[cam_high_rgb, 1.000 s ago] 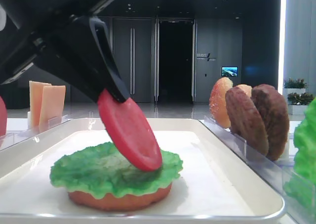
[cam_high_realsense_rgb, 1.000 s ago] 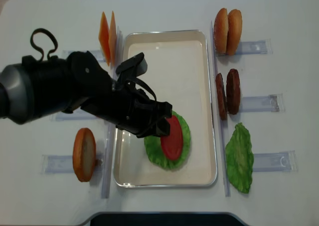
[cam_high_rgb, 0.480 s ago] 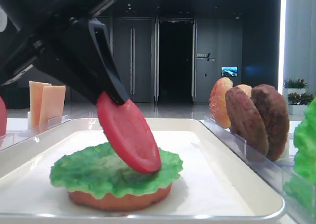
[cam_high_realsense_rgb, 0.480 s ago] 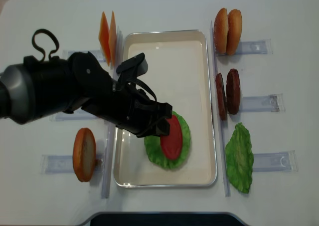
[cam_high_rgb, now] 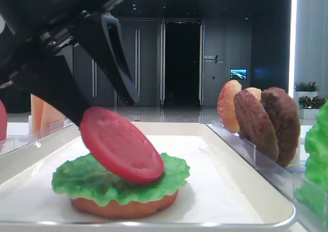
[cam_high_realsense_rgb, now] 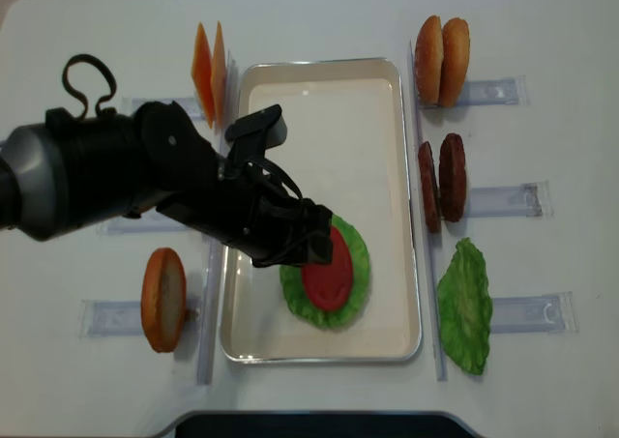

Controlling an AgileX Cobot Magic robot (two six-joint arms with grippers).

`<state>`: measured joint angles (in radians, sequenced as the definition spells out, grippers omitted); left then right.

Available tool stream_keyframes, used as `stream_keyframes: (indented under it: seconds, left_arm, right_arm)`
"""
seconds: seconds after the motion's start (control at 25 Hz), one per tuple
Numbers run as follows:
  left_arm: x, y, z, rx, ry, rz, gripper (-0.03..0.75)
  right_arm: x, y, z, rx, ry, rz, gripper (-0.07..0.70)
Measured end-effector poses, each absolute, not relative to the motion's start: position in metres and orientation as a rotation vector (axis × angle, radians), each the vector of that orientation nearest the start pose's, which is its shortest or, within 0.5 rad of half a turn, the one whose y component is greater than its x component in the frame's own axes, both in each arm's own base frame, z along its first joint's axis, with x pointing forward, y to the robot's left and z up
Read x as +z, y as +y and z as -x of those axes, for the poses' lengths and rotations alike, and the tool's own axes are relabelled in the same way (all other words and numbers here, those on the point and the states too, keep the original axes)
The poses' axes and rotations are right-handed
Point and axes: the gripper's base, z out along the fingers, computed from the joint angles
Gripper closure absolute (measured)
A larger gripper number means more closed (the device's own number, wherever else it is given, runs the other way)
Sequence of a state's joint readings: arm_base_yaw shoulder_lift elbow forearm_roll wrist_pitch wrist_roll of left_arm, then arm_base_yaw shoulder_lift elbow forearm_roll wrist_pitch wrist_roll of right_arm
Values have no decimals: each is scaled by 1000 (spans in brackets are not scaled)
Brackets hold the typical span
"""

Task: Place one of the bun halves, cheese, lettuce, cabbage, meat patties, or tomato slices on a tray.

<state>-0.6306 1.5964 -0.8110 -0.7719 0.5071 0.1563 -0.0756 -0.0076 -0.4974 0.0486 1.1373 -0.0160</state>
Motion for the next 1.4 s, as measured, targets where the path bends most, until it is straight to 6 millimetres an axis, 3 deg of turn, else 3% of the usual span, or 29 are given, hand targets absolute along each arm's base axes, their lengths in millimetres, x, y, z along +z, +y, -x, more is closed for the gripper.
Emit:
stream_keyframes:
  seconds: [0.16,0.52,1.0,1.4]
  left_arm:
    - [182,-192,-219,-708,2833,-221,260]
    - [178,-181,-219,-519,2871,-235,243]
    - [213,-172,-230,-369,2822,-285,242]
    - [232,-133,-242,-276,2796,-171,242]
  right_arm:
    - [271,5,9,4,2114,-58,171]
    - [271,5,9,4,2114,-58,171]
    - [271,5,9,4,2114,-58,171]
    - [271,5,9,4,2114,-58,171]
